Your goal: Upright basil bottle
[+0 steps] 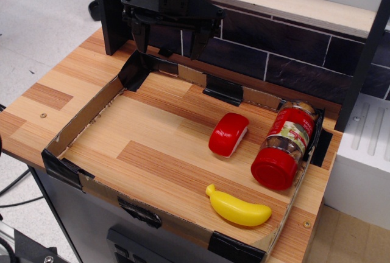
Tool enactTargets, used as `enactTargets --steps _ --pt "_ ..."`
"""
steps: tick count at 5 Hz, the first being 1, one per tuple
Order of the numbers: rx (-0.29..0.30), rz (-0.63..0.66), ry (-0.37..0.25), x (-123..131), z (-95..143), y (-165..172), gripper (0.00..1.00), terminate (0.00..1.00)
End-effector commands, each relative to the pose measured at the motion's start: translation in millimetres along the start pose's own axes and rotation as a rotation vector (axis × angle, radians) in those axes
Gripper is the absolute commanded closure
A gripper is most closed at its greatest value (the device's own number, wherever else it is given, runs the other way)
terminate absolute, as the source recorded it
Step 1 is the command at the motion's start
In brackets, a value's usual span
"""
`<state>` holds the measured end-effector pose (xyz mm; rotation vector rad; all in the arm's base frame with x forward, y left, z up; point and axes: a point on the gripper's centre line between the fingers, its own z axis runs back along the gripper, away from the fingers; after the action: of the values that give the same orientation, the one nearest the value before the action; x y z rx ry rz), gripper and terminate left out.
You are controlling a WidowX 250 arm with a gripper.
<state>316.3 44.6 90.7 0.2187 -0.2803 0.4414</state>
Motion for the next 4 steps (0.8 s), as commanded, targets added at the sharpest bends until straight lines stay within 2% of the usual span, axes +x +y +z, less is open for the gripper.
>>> enactTargets --steps 1,2,4 --pt "0.0 0.0 0.0 0.0 0.0 0.0 0.0 0.0" --pt "-0.064 -0.054 0.022 -23.8 21.1 -14.7 0.0 0.0" --pt "-0.184 -0.159 0.149 -66.5 49.1 -40.1 0.0 0.0"
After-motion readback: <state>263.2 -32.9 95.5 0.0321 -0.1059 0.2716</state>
